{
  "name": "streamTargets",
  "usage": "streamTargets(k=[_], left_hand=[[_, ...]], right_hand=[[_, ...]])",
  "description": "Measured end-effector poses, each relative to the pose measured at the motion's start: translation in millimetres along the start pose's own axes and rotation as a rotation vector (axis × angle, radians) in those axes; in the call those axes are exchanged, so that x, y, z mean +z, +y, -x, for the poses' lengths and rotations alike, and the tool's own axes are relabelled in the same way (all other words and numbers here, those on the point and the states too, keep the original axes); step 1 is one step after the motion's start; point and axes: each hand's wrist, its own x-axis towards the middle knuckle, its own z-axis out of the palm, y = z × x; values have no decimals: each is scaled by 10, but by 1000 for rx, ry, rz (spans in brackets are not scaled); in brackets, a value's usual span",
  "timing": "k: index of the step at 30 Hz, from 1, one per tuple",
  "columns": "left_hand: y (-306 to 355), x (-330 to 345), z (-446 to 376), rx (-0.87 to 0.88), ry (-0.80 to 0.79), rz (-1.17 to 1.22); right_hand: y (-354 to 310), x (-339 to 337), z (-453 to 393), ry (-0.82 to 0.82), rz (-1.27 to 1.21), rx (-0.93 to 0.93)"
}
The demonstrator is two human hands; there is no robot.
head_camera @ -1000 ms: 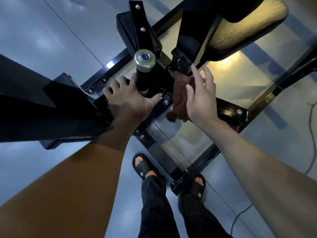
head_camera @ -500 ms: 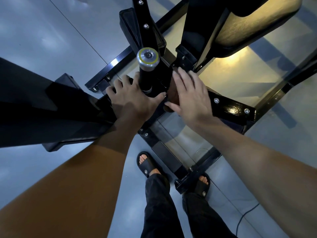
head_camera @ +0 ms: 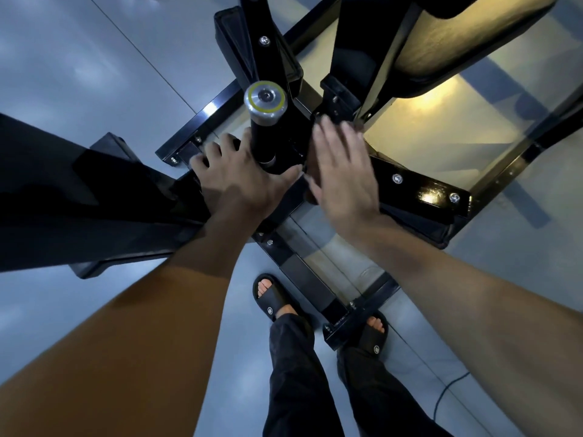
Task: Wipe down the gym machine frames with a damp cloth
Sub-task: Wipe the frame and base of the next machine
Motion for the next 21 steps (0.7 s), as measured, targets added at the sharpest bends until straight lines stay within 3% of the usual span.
streamTargets(k=[4,7,12,16,21], left_hand=[[3,-15,3,-1,4,-8],[-2,-32,24,3,1,8],[7,-47,33,5,3,10],[2,-57,29,10,-13,15],[-10,-40,21,27,14,20]], right_hand=[[111,8,21,22,21,-93],[582,-16,470,41,-83,69],[1321,-97,1071,37,-19,232],[896,-1,826,114,-99,262],[460,87,428,98,-132,85]])
